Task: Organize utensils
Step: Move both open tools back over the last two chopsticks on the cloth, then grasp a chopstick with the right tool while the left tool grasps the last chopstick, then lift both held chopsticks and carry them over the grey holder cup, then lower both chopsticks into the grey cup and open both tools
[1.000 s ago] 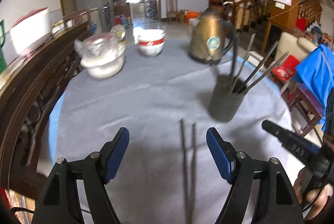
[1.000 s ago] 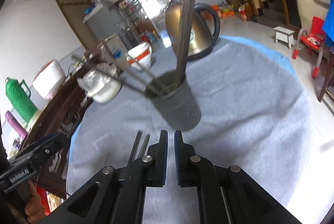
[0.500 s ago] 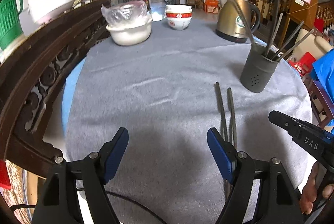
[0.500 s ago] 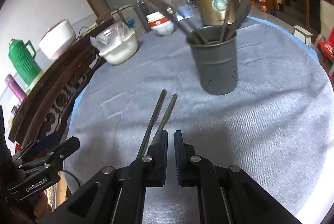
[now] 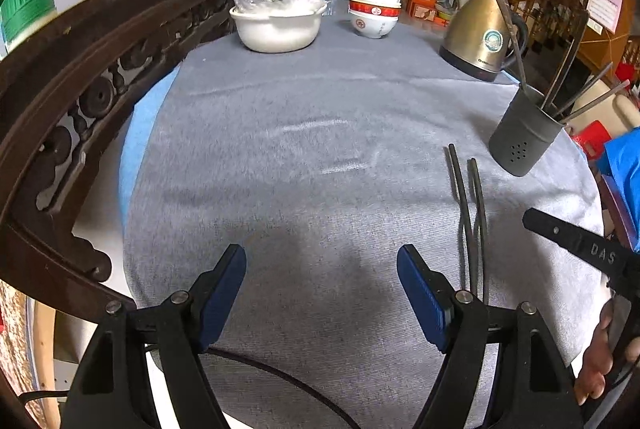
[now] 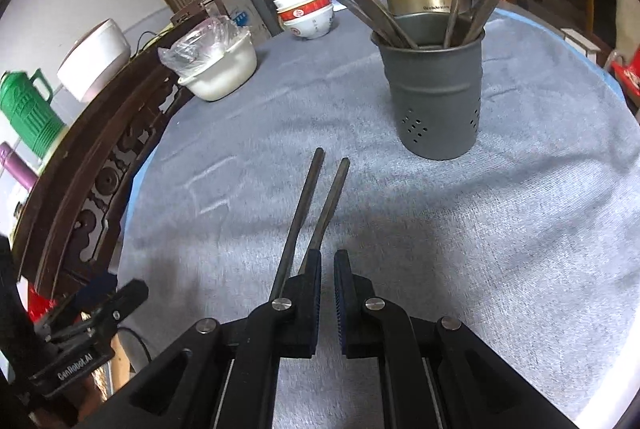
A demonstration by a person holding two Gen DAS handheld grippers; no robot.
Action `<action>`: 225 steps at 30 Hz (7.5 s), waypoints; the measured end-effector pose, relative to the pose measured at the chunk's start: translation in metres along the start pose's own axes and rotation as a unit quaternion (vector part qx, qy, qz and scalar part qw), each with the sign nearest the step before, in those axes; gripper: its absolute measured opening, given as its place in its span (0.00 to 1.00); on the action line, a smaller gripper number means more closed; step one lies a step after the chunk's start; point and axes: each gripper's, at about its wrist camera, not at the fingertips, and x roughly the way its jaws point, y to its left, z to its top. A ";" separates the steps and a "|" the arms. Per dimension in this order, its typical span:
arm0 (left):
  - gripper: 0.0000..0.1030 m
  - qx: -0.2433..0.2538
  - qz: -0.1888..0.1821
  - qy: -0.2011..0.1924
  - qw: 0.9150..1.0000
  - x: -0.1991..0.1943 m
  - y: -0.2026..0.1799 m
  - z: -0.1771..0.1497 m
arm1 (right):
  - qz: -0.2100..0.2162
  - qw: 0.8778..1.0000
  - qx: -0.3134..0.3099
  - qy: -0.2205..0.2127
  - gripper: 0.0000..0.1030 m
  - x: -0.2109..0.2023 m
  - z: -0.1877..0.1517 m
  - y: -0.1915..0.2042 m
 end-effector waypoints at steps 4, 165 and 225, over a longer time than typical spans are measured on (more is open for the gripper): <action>0.76 -0.002 -0.015 0.006 1.000 0.003 -0.001 0.000 | -0.004 1.000 0.021 0.001 0.08 0.008 0.009 -0.005; 0.06 0.049 -0.073 -0.122 0.989 -0.109 -0.091 0.146 | 0.118 0.957 -0.062 -0.259 0.07 -0.155 0.078 0.025; 0.06 0.104 -0.123 -0.219 0.962 -0.154 -0.195 0.239 | 0.027 0.928 -0.060 -0.366 0.06 -0.236 0.183 -0.043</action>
